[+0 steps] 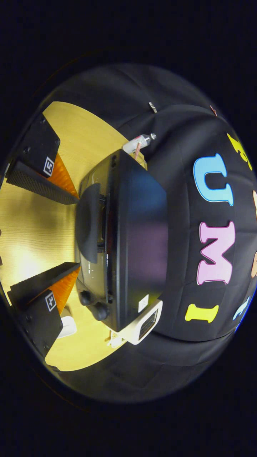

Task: Open the toaster oven, put the food inside, and close the toaster oven door.

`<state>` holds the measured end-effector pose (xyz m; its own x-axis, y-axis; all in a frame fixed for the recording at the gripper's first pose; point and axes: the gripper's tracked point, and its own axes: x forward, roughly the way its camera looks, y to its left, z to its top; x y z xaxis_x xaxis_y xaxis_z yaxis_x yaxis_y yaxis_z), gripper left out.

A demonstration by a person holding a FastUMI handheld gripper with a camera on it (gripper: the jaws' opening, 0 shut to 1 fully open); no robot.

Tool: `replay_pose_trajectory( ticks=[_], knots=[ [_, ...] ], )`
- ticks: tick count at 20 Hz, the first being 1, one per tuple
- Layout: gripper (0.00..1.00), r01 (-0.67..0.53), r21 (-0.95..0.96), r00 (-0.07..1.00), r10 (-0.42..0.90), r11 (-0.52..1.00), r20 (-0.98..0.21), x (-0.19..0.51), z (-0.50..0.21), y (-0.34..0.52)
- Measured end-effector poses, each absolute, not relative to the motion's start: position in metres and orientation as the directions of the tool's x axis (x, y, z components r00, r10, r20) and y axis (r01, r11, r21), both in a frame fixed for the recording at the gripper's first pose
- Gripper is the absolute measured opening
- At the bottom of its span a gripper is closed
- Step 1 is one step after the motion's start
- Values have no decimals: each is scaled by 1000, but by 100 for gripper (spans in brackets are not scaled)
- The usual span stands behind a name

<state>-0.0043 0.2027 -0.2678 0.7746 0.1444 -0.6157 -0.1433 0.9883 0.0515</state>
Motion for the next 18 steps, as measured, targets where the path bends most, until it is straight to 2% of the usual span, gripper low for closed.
replay_pose_trajectory(
  ticks=[3,18],
  knots=[
    [100,-147,54,814,151,988,-561,6,-243,197],
    [98,-137,144,903,183,980,-390,-48,-140,136]
  ],
)
